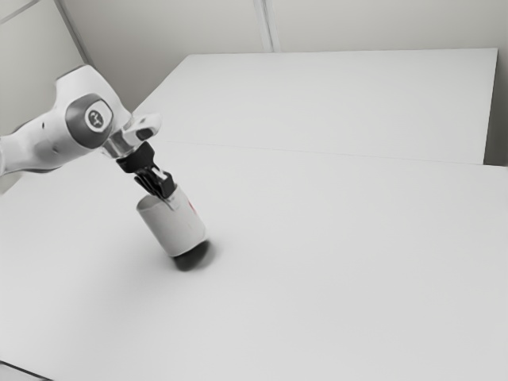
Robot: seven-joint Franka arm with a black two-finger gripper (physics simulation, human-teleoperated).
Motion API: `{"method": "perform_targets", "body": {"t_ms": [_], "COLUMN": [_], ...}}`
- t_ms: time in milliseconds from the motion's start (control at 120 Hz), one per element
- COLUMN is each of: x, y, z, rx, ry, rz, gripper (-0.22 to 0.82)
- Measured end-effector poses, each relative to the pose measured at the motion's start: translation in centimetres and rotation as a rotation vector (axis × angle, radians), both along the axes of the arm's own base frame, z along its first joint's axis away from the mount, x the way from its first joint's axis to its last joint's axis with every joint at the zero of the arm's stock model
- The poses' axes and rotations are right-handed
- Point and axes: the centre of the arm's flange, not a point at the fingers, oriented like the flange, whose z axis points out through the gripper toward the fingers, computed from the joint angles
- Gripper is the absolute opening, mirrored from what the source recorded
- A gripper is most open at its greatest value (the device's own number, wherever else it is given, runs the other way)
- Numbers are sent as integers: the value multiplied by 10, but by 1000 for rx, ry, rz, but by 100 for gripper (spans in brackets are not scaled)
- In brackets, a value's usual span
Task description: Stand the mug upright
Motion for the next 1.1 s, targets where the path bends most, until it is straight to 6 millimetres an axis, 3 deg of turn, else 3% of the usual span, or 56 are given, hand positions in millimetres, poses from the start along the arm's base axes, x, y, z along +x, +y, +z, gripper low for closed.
{"method": "perform_targets", "body": {"t_ms": [142, 325, 500, 817, 1100], "x": [-8, -14, 0, 5, 10], "y": [-38, -76, -93, -136, -149], "z": [6, -5, -21, -41, -50], "rx": [150, 305, 345, 337, 311], "ry": [-59, -125, -138, -122, -100], "rz": [-104, -203, -202, -169, -98], "gripper": [-18, -18, -18, -18, -18]}}
